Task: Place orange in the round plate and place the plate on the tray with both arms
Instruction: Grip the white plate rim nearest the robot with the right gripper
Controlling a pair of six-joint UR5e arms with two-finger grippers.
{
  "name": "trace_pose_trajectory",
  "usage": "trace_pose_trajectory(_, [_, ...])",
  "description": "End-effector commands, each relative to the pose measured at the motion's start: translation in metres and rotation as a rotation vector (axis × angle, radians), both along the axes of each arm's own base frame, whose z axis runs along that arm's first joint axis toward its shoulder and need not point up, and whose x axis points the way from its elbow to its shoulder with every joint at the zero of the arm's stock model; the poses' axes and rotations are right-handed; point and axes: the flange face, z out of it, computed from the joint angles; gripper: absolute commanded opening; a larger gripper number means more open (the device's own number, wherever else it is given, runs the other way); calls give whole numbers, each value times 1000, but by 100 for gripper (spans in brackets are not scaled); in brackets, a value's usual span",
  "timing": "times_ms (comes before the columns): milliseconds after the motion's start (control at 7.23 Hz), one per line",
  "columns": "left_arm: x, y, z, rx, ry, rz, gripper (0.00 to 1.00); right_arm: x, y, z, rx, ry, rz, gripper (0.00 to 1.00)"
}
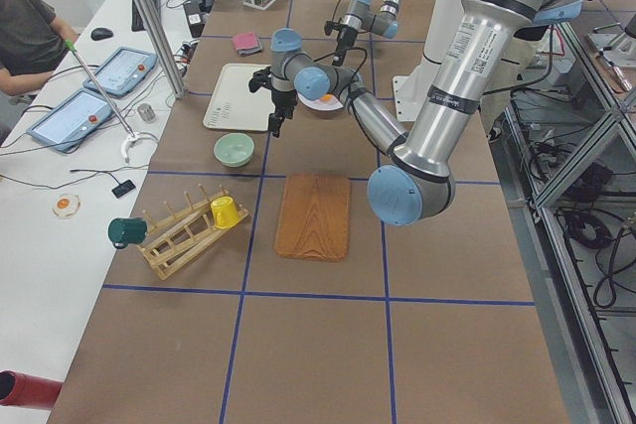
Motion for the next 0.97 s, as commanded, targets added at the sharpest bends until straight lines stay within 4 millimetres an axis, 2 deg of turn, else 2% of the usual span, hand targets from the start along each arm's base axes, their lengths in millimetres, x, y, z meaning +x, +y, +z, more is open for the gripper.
trace_pose_trajectory(0, [-1,1,-2,2,4,1,99,-3,3,0,-44,-17,25,85])
trace_pose_trajectory(277, [-4,3,-7,9,11,-2,99,-7,1,-12,-103,-64,41,78])
trace_pose_trajectory(553, [-5,7,-9,2,25,13,99,-8,1,-10,-152,-80,45,78])
trace_pose_trajectory(830, [-5,8,-11,4,27,13,99,-14,1,1,-166,-61,48,78])
